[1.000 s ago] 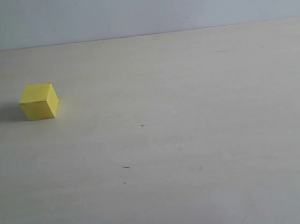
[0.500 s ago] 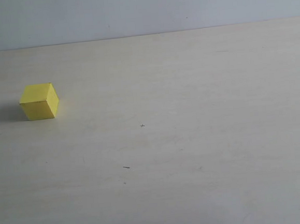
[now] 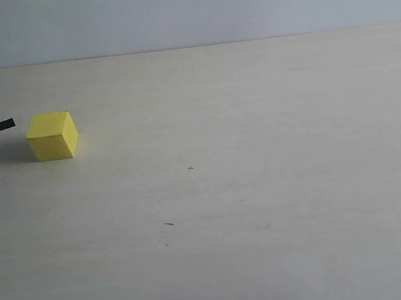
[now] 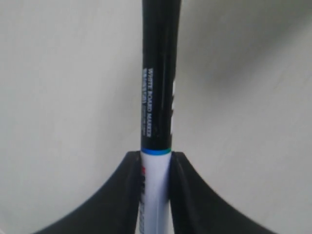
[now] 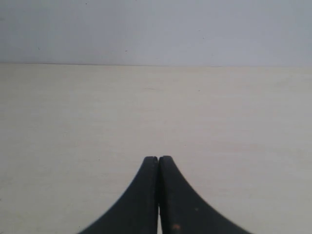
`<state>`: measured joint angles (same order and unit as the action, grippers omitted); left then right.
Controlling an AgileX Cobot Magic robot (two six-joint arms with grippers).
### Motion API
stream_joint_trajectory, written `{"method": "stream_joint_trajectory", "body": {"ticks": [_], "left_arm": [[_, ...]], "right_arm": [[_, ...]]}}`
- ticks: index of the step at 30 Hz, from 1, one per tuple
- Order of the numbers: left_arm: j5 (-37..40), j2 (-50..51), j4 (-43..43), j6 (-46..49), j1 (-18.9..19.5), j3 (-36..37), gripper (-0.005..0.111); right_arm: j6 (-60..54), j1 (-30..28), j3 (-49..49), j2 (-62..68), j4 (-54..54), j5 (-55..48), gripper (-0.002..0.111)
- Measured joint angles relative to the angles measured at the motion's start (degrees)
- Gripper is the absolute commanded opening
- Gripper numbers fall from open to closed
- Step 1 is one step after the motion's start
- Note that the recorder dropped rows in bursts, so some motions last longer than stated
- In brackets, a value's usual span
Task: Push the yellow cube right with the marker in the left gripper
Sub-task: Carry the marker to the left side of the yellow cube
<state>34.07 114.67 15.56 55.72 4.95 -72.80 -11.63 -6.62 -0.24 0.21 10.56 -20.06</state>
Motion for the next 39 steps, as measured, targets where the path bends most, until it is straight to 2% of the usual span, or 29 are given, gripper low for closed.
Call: {"method": "stream_joint_trajectory", "body": {"ticks": [4,8,13,19,27,32,39], "left_arm": [[0.0,-0.28,0.08,17.31,2.05,-0.62,0.0],[-1.87,0.37,0.12,26.59,3.8,-0.62,0.0],[-7.88,2.2,-2.02,31.36,5.26,-0.62,0.0],[-9.58,3.39,-4.25,32.95,5.26,-0.62,0.0],[-3.2,3.39,-8.31,36.16,5.26,-0.62,0.0],[-2.95,3.39,-14.48,39.69,5.5,-0.62,0.0],[-2.95,3.39,-15.07,40.26,6.94,-0.62,0.0]], "right_arm": [[0.0,0.0,0.0,0.0,0.0,0.0,0.0],[0.0,0.0,0.0,0.0,0.0,0.0,0.0],[0.0,0.0,0.0,0.0,0.0,0.0,0.0],[0.0,0.0,0.0,0.0,0.0,0.0,0.0],[0.0,0.0,0.0,0.0,0.0,0.0,0.0],[0.0,0.0,0.0,0.0,0.0,0.0,0.0],[0.0,0.0,0.0,0.0,0.0,0.0,0.0]]}}
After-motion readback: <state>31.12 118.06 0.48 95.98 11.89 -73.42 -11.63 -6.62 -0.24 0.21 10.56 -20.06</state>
